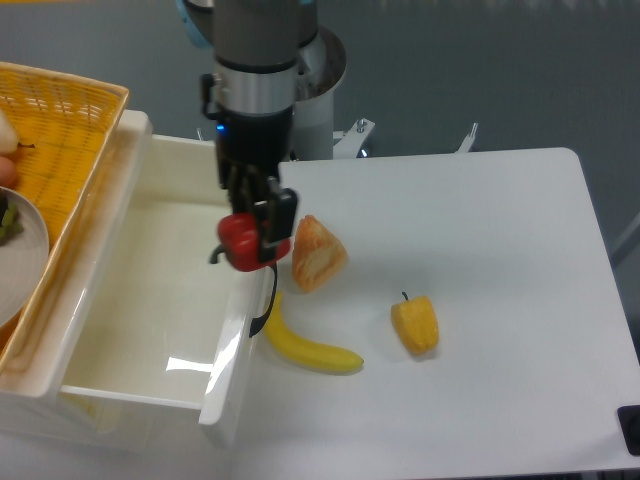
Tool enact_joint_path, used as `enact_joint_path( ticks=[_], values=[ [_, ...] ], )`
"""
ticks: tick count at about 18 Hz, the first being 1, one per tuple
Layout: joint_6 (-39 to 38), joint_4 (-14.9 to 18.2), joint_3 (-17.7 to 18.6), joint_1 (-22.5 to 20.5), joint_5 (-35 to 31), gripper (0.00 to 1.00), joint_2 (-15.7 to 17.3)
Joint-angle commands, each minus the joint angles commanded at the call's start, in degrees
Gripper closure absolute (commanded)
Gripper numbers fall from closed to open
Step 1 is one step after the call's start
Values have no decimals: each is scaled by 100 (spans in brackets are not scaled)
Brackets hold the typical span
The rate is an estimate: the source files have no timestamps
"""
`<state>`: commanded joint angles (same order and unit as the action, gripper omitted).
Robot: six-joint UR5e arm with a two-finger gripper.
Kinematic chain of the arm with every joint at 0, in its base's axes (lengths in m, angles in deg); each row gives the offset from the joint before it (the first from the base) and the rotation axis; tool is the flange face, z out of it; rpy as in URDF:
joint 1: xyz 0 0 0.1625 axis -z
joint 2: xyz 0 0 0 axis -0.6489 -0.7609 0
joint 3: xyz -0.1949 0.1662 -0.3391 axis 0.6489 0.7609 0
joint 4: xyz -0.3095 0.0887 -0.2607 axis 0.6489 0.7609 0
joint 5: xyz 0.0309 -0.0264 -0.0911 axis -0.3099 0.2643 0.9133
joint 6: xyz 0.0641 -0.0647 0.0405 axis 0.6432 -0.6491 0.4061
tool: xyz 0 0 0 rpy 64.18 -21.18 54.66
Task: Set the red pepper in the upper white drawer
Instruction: 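Carry the red pepper over the open white drawer, then lower the red pepper into the drawer and open the gripper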
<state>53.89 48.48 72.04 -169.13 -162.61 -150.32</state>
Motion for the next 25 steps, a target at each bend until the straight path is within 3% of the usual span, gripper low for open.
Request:
enact_joint_path(
  ticks=[7, 13, 25],
  values=[
    [45, 9, 35, 308, 18, 70, -246],
    [45, 18, 202, 606, 1, 70, -237],
    [308, 26, 457, 616, -17, 72, -307]
  ],
)
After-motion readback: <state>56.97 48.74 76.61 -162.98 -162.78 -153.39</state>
